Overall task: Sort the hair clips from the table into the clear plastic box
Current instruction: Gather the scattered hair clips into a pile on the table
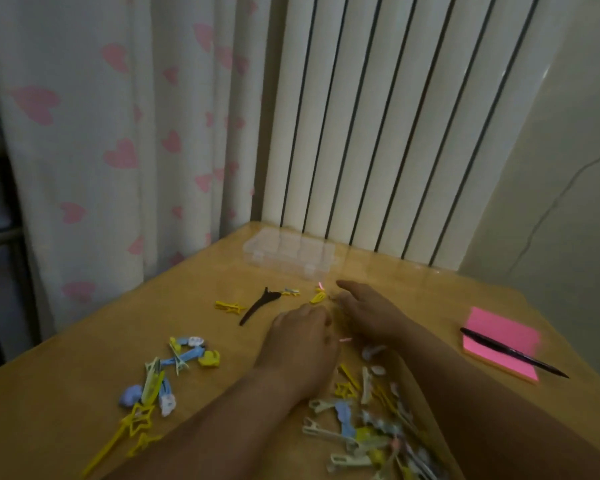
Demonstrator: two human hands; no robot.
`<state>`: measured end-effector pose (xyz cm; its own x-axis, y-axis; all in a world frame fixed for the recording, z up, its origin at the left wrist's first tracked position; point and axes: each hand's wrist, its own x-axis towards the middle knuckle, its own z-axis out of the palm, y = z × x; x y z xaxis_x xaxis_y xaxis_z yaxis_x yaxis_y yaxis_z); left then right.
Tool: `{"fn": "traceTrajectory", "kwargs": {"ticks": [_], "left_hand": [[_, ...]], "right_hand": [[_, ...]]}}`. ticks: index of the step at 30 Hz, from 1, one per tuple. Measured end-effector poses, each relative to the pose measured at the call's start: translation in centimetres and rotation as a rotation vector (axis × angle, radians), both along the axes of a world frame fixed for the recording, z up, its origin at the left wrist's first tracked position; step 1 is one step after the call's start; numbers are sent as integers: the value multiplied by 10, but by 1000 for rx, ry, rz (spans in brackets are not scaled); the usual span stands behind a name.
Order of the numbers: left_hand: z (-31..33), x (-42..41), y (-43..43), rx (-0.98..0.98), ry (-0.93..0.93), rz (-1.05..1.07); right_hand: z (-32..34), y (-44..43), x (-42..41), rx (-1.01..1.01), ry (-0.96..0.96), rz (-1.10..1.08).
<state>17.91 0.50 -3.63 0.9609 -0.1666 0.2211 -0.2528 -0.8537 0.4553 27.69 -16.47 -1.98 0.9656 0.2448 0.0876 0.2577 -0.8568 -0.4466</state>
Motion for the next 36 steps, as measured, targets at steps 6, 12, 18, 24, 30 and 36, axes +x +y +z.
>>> {"fn": "traceTrajectory", "kwargs": {"ticks": [6,12,18,24,30,36], "left_hand": [[-2,6,13,-102,-41,156],[-7,9,11,-189,23,70],[-10,12,12,-235,21,84],[-4,9,12,-181,67,48],[-4,9,11,-255,69,74],[-4,13,16,-562,-49,204]], "right_hand": [[-6,32,30,-215,35,128],[3,1,-27,-139,70,247],[9,-47,-37,223,-39,-34],[-6,-23,-50,59,60,2],[4,-29,-86,256,141,44],[9,6,-32,4,58,72]]}}
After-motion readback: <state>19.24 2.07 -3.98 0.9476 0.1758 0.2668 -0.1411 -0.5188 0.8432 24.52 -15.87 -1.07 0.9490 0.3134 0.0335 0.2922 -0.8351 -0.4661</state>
